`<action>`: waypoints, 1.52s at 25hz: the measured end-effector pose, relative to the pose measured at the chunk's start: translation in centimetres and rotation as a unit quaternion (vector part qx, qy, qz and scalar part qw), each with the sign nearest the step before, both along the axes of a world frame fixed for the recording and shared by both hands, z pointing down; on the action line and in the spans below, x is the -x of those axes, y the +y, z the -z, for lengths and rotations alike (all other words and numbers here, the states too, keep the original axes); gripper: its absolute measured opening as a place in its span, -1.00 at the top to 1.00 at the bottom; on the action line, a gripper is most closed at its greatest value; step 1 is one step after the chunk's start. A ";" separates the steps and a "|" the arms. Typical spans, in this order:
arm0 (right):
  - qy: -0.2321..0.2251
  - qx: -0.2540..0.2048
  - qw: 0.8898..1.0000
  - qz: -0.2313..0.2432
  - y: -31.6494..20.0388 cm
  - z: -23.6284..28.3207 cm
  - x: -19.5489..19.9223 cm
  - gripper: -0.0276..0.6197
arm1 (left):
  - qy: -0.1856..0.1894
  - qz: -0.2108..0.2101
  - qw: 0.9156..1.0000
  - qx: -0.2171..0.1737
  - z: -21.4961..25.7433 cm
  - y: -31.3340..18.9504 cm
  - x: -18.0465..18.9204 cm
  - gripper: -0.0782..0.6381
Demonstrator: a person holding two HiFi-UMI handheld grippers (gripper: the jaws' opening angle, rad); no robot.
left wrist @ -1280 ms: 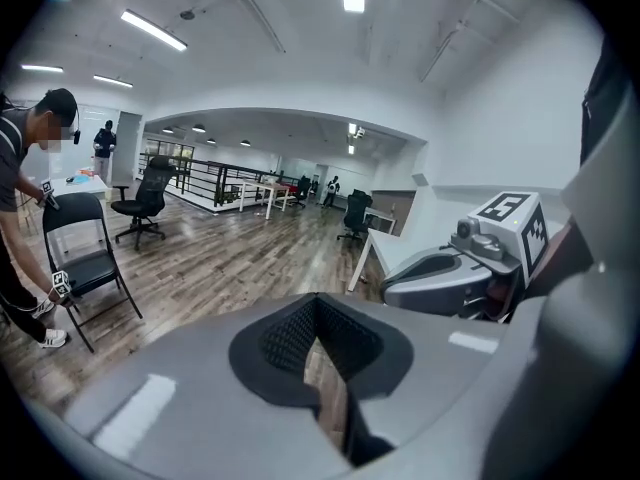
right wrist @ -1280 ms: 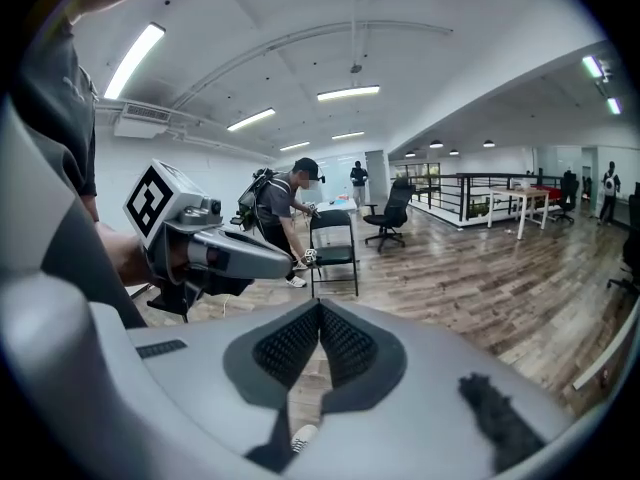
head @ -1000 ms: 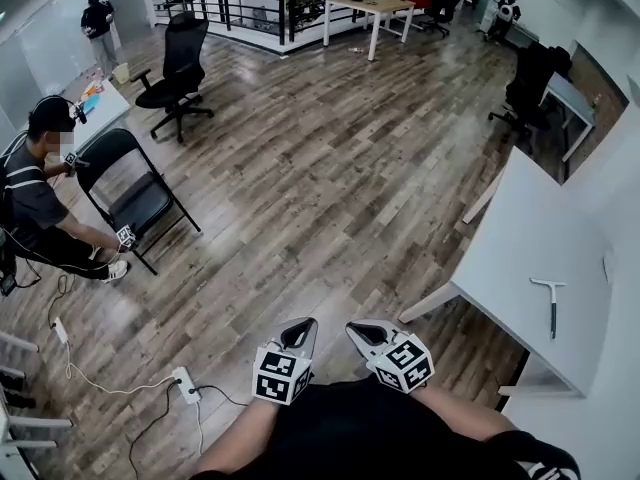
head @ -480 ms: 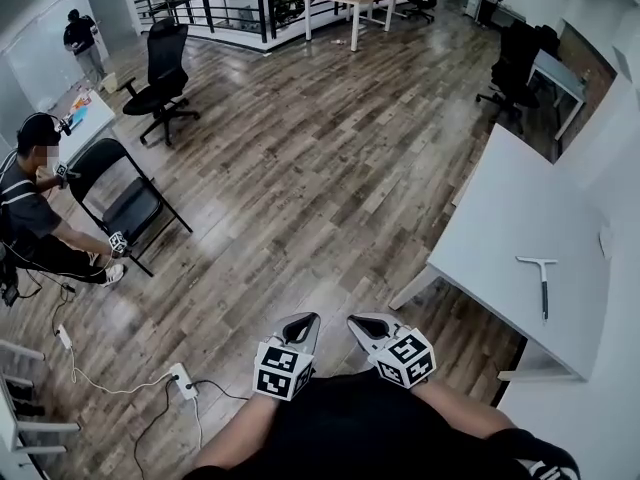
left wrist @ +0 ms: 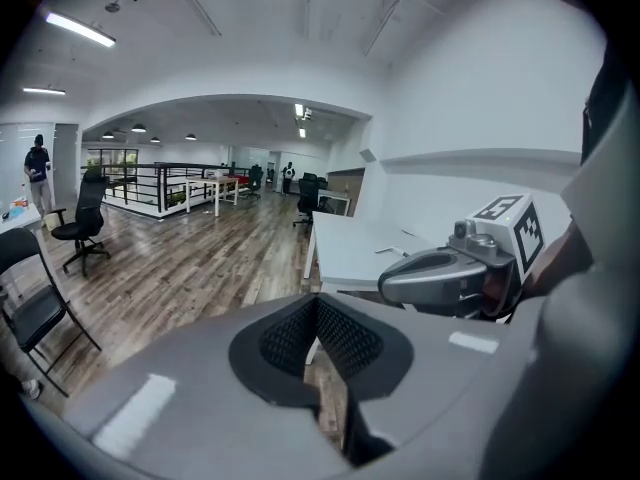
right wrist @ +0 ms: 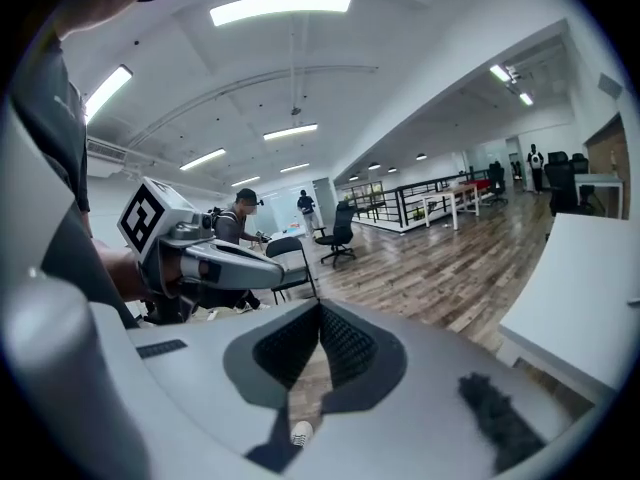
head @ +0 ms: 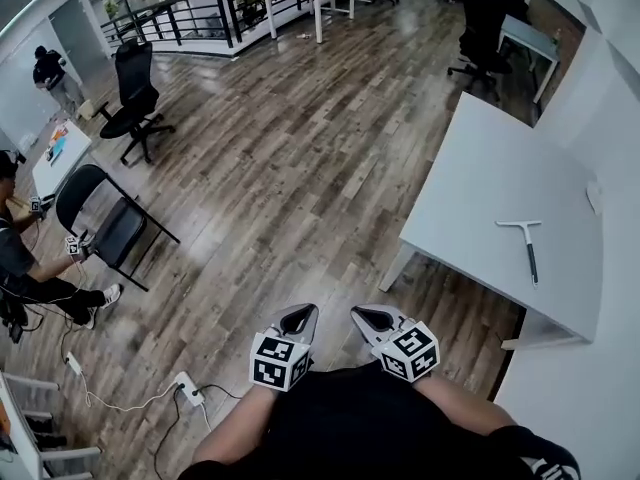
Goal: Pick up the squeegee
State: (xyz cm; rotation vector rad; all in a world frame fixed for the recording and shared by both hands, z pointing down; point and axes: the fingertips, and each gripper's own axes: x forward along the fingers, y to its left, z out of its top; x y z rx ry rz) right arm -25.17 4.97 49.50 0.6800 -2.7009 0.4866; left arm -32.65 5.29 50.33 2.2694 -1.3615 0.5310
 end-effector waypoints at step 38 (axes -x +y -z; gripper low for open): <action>-0.034 0.048 0.952 -0.300 5.6 -2.1 -29.1 0.90 | -0.016 -0.299 0.953 0.040 -0.9 1.6 -30.8 0.76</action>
